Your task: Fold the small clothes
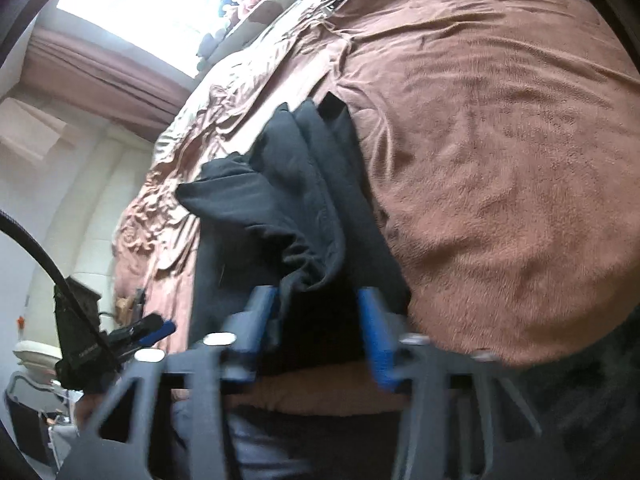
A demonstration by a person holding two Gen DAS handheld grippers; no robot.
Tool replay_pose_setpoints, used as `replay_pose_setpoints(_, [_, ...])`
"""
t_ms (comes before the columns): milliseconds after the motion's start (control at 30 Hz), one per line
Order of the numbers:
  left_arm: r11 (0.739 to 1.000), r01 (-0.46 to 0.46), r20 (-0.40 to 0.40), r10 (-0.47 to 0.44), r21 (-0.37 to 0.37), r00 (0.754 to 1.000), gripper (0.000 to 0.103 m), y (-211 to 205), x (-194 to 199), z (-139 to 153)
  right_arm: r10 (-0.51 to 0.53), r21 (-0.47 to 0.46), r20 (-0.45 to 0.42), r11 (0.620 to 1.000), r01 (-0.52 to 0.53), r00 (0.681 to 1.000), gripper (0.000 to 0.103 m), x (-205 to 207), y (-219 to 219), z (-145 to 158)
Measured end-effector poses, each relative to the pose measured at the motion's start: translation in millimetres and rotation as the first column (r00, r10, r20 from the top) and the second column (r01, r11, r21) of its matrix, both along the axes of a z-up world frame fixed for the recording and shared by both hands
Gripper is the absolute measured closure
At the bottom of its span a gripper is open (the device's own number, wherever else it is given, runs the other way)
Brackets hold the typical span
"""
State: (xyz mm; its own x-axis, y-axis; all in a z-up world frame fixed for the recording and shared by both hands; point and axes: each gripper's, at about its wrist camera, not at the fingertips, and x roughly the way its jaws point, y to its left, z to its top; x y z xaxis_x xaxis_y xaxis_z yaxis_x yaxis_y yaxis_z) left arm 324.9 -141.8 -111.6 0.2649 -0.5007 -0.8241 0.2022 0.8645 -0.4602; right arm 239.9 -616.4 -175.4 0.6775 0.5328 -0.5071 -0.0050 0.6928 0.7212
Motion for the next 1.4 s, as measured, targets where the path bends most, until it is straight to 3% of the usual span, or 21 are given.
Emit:
replay_pose_setpoints(33, [1.0,0.001,-0.013,-0.001,0.02,1.0,0.032,2.7,-1.0,-6.2,-0.011,0.005,-0.009,1.0,0.011,1.0,0.092,2.9,-1.3,-4.7])
replay_pose_setpoints(100, [0.999,0.01,-0.036,-0.009,0.034,0.999,0.032,16.6,-3.6,-13.7,-0.031,-0.006,-0.021,1.0,0.031,0.999,0.094,4.8,0.3,-12.8])
replay_pose_setpoints(200, [0.997,0.04,-0.075,-0.035,0.061,0.997,0.034,14.3,-5.1,-27.8,-0.044,-0.023,-0.037,0.999,0.043,0.998,0.095,6.2,1.0,-28.9])
replay_pose_setpoints(300, [0.994,0.077,-0.102,-0.069,0.083,0.992,0.045,7.9,-8.1,-42.2,-0.058,0.006,-0.046,0.998,0.058,0.997,0.096,6.4,-0.6,-42.6])
replay_pose_setpoints(467, [0.993,0.088,-0.115,-0.079,0.075,0.99,0.05,6.0,-11.1,-48.7,-0.03,-0.011,-0.043,0.999,0.03,0.999,0.095,6.9,2.7,-32.9])
replay_pose_setpoints(567, [0.996,0.077,-0.078,-0.074,0.039,0.994,0.051,10.3,-12.9,-38.6,-0.01,-0.045,-0.009,0.999,0.01,1.0,0.089,6.3,1.9,-15.3])
replay_pose_setpoints(700, [0.998,0.059,-0.023,-0.059,0.012,0.998,0.051,17.0,-7.6,-35.5,0.008,-0.08,0.048,0.997,-0.004,0.999,0.057,17.0,0.8,5.5])
replay_pose_setpoints(1000, [1.0,0.004,-0.002,-0.005,-0.017,1.0,0.05,28.0,21.2,-26.7,0.094,-0.188,0.133,0.98,-0.068,0.987,0.057,65.4,16.3,39.3])
replay_pose_setpoints(1400, [0.999,-0.041,0.01,0.041,-0.036,0.999,0.05,36.6,64.1,-20.9,0.23,-0.171,0.097,0.962,-0.211,0.968,0.056,175.3,39.1,41.4])
